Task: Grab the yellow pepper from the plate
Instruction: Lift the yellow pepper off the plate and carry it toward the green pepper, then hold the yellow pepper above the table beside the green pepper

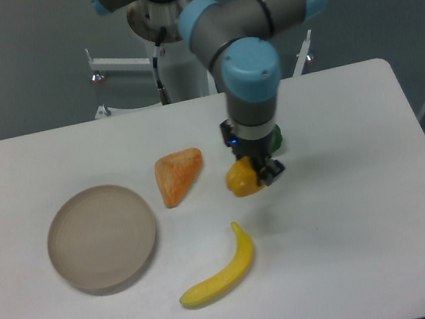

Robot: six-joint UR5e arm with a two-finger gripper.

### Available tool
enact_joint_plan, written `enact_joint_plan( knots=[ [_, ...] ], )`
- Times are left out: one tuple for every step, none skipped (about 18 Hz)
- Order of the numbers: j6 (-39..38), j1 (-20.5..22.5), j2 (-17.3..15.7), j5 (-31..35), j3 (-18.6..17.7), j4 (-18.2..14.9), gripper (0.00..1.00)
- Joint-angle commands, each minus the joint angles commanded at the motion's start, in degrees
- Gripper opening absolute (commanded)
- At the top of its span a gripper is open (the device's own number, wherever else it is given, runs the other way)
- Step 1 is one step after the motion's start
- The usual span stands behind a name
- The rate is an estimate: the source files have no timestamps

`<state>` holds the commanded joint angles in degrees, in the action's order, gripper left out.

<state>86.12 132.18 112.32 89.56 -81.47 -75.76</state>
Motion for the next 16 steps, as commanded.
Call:
enact_joint_plan(
  knots=[
    [0.7,0.0,0.0,0.3,0.1,-0.1,0.04],
    [1.2,-0.1,0.0,0.5,0.0,-0.1,0.04],
    [1.3,-0.1,0.1,0.6,0.0,-0.1,0.04],
    [1.3,-0.1,0.3,0.6,0.0,0.1,0.04],
    [1.3,-0.1,0.6,0.7,0.1,0.0,0.04],
    [1.3,-0.1,0.7,0.7,0.0,0.0,0.04],
    [1.3,0.0,0.6,0.8,-0.1,0.0,0.04],
    [1.4,-0.1,0.7,1.4,-0.3,0.0,0.04],
    [1.4,-0.1,0.7,1.5,-0.3,0.0,0.04],
    [1.4,-0.1,0.7,1.5,-0.3,-0.1,0.04],
    [1.4,0.0,0.6,1.6,-0.2,-0.1,0.04],
    [1.4,0.0,0.6,1.6,0.0,-0.2,0.04],
    [1.4,0.0,0.6,1.6,0.1,-0.3,0.04],
    [1.4,0.0,0.6,1.6,0.2,-0.4,0.04],
    [1.4,0.0,0.6,1.6,0.2,-0.5,0.04],
    [1.4,0.0,0.6,1.6,0.2,-0.5,0.04]
  ],
)
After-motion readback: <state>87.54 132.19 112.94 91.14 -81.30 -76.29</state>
